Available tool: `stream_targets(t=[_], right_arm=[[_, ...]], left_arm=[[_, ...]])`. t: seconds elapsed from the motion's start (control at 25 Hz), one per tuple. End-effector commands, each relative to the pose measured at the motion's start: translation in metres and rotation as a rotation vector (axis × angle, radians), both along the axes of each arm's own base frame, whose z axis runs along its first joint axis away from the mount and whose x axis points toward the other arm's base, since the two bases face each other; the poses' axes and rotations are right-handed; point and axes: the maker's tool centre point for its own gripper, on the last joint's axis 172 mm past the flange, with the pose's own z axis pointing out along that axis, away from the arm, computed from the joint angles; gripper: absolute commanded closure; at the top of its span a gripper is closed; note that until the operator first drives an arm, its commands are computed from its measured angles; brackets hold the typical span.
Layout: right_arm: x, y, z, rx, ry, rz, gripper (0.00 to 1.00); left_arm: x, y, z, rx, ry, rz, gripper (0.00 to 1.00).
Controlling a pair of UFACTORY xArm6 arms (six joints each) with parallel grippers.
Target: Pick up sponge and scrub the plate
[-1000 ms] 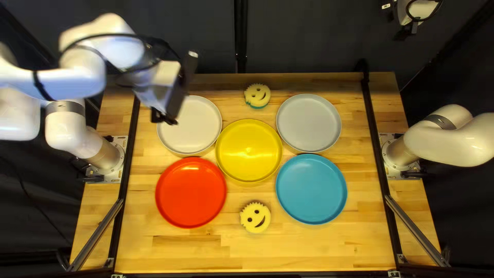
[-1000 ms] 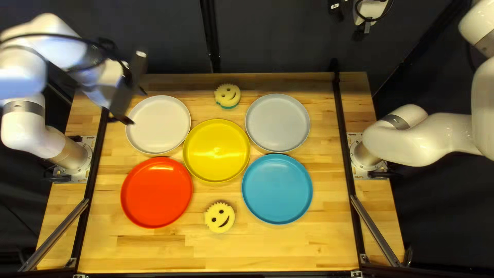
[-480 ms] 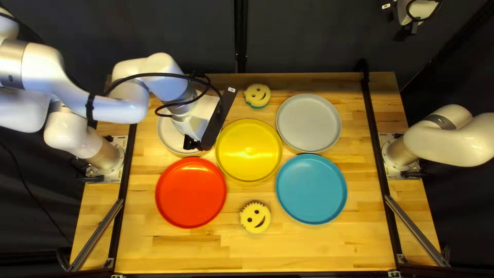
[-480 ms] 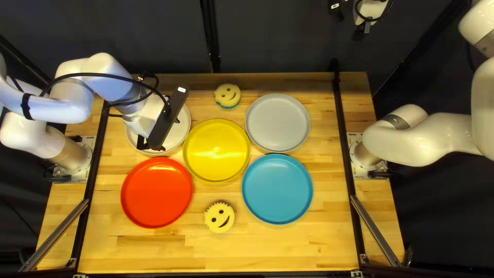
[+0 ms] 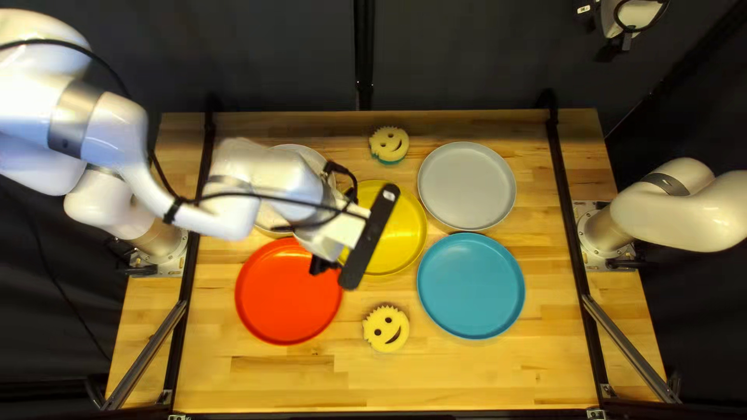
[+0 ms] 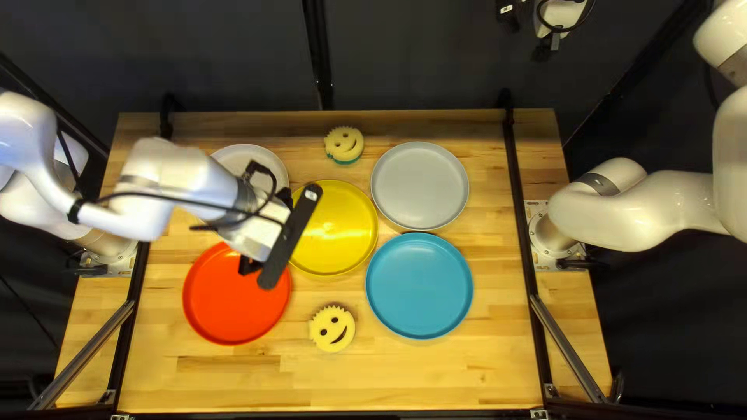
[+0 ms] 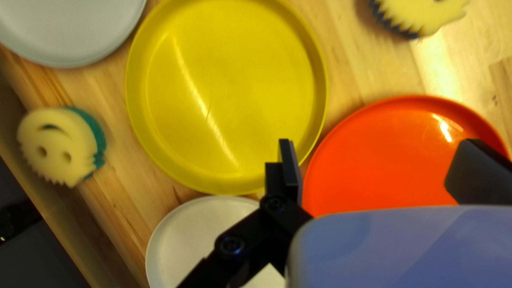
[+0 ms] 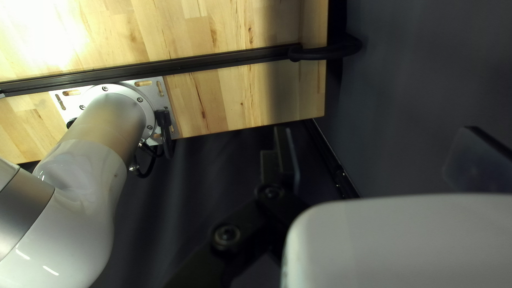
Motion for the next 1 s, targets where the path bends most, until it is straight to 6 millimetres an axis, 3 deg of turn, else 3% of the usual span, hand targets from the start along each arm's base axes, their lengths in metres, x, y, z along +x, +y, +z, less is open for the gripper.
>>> stream_targets(t=[0.04,0.44,0.72,1.0], right_arm=[[0.0,0.0,0.0,0.0,0.0,0.0,0.0],[0.0,0.0,0.0,0.0,0.0,0.0,0.0],[0.0,0.0,0.0,0.0,0.0,0.0,0.0],[0.0,0.0,0.0,0.0,0.0,0.0,0.0]], left_arm=[[0.01,-0.025,-0.025,0.034,-0.007,-0.019,0.0],[0.01,-0.025,-0.025,0.034,-0.007,-0.019,0.0],[0.03,-0.067,-0.037,0.049,-0.009,-0.039,0.0],[0.03,-0.109,-0.05,0.056,-0.003,-0.077,0.0]])
